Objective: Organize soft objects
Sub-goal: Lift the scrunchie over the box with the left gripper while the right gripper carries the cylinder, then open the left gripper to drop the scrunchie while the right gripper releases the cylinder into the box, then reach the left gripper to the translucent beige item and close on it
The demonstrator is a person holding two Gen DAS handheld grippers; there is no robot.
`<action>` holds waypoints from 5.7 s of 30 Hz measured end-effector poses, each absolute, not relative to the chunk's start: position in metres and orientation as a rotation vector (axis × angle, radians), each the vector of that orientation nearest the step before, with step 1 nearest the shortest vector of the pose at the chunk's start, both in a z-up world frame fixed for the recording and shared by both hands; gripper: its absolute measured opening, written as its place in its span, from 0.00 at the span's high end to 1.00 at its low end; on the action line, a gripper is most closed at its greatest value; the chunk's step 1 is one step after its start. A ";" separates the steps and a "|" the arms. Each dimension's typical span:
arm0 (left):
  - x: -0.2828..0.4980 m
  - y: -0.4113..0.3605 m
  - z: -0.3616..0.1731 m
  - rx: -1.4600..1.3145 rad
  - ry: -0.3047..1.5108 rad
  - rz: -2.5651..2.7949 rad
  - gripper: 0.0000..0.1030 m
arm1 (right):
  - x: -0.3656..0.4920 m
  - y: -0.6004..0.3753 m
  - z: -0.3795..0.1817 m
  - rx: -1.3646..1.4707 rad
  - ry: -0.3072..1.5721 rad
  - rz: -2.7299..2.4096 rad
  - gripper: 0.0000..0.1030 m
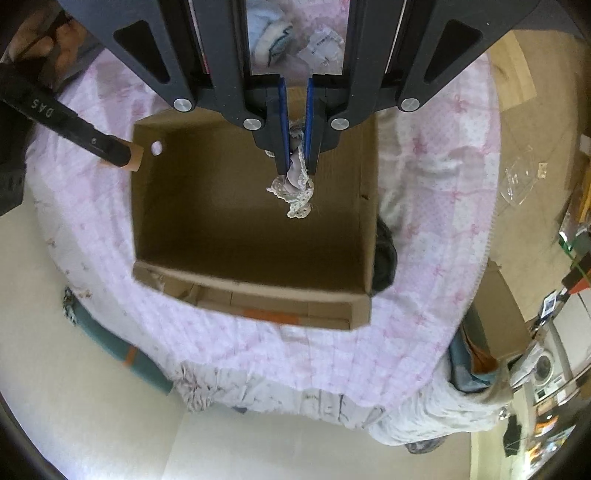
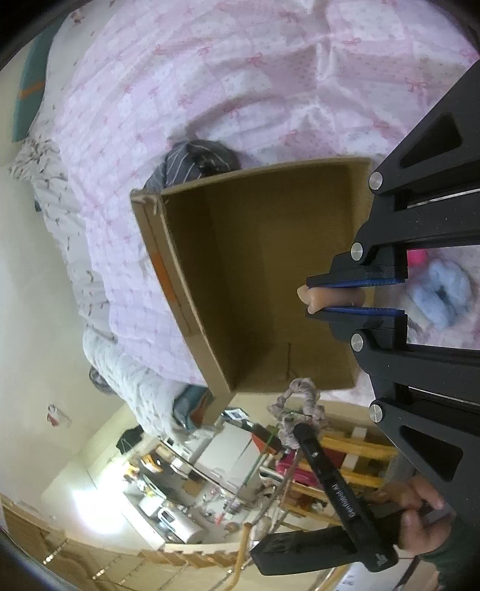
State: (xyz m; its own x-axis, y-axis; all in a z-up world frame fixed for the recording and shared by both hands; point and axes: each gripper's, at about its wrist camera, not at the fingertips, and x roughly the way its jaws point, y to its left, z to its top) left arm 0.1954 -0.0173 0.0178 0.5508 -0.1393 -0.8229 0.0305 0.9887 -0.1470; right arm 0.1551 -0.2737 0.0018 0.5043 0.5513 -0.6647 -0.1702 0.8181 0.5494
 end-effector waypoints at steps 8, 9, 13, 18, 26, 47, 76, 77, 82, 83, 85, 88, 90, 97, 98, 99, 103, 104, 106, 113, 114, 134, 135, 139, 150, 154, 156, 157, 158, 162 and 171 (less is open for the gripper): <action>0.204 -0.025 -0.037 -0.082 1.060 -0.101 0.93 | 0.165 -0.267 -0.033 0.386 1.022 0.367 0.90; 0.204 -0.026 -0.041 -0.074 1.065 -0.100 0.93 | 0.165 -0.267 -0.035 0.374 1.027 0.361 0.90; 0.203 -0.027 -0.046 -0.078 1.070 -0.112 0.93 | 0.167 -0.265 -0.044 0.350 1.054 0.342 0.90; 0.202 -0.028 -0.046 -0.072 1.059 -0.110 0.93 | 0.171 -0.261 -0.050 0.328 1.072 0.339 0.90; 0.203 -0.033 -0.046 -0.062 1.050 -0.119 0.92 | 0.173 -0.258 -0.054 0.302 1.090 0.326 0.90; 0.196 -0.040 -0.035 -0.039 0.981 -0.103 0.37 | 0.174 -0.256 -0.054 0.316 1.086 0.332 0.86; 0.189 -0.029 -0.027 -0.078 0.974 -0.048 0.37 | 0.174 -0.264 -0.044 0.383 1.034 0.329 0.12; 0.186 -0.028 -0.024 -0.076 0.964 -0.054 0.37 | 0.174 -0.264 -0.044 0.382 1.032 0.327 0.12; 0.178 -0.023 -0.015 -0.038 0.951 -0.034 0.37 | 0.172 -0.266 -0.045 0.369 1.036 0.306 0.12; 0.176 -0.021 -0.013 -0.039 0.953 -0.031 0.37 | 0.171 -0.267 -0.045 0.366 1.035 0.302 0.12; 0.172 -0.014 -0.009 -0.040 0.961 -0.022 0.37 | 0.169 -0.267 -0.044 0.358 1.031 0.298 0.12; 0.163 -0.003 -0.004 -0.039 0.953 -0.003 0.37 | 0.165 -0.270 -0.041 0.353 1.028 0.293 0.12; 0.157 0.004 -0.004 -0.038 0.958 0.012 0.37 | 0.160 -0.272 -0.039 0.349 1.025 0.288 0.12; 0.138 0.022 -0.007 -0.082 0.980 0.062 0.37 | 0.142 -0.277 -0.030 0.332 1.003 0.283 0.12; 0.137 0.024 -0.007 -0.082 0.983 0.065 0.37 | 0.140 -0.277 -0.028 0.327 0.999 0.284 0.12; 0.136 0.026 -0.007 -0.082 0.989 0.068 0.37 | 0.138 -0.278 -0.027 0.326 0.995 0.284 0.12; 0.133 0.036 -0.023 -0.133 1.090 0.069 0.36 | 0.126 -0.282 -0.024 0.349 0.991 0.284 0.12; 0.132 0.039 -0.029 -0.147 1.116 0.076 0.37 | 0.123 -0.283 -0.023 0.356 0.990 0.286 0.12; 0.132 0.050 -0.048 -0.182 1.206 0.107 0.37 | 0.117 -0.285 -0.022 0.368 0.992 0.290 0.12; 0.137 0.071 -0.109 -0.386 1.428 0.140 0.37 | 0.103 -0.282 -0.023 0.364 1.006 0.304 0.12; 0.138 0.069 -0.115 -0.380 1.448 0.150 0.39 | 0.103 -0.282 -0.024 0.364 1.008 0.305 0.12; 0.138 0.056 -0.107 -0.397 1.421 0.061 0.91 | 0.113 -0.272 -0.035 0.372 1.053 0.315 0.12; 0.136 0.055 -0.098 -0.382 1.397 0.056 0.91 | 0.113 -0.272 -0.035 0.372 1.055 0.313 0.12; 0.131 0.046 -0.080 -0.355 1.352 0.012 0.91 | 0.113 -0.273 -0.037 0.370 1.065 0.312 0.12; 0.140 0.048 -0.132 -0.356 1.507 0.085 0.83 | 0.112 -0.263 -0.042 0.322 1.091 0.307 0.12; 0.136 0.052 -0.137 -0.366 1.525 0.100 0.80 | 0.111 -0.262 -0.042 0.312 1.090 0.304 0.12; 0.133 0.055 -0.141 -0.354 1.542 0.124 0.79 | 0.111 -0.263 -0.042 0.313 1.089 0.303 0.12; 0.131 0.059 -0.142 -0.363 1.551 0.131 0.79 | 0.111 -0.262 -0.042 0.314 1.090 0.304 0.12; 0.127 0.064 -0.143 -0.378 1.554 0.136 0.79 | 0.111 -0.263 -0.042 0.317 1.091 0.304 0.12; 0.122 0.071 -0.140 -0.389 1.539 0.128 0.87 | 0.112 -0.263 -0.042 0.320 1.092 0.309 0.12; 0.117 0.077 -0.097 -0.396 1.393 0.101 0.92 | 0.112 -0.262 -0.043 0.323 1.093 0.312 0.12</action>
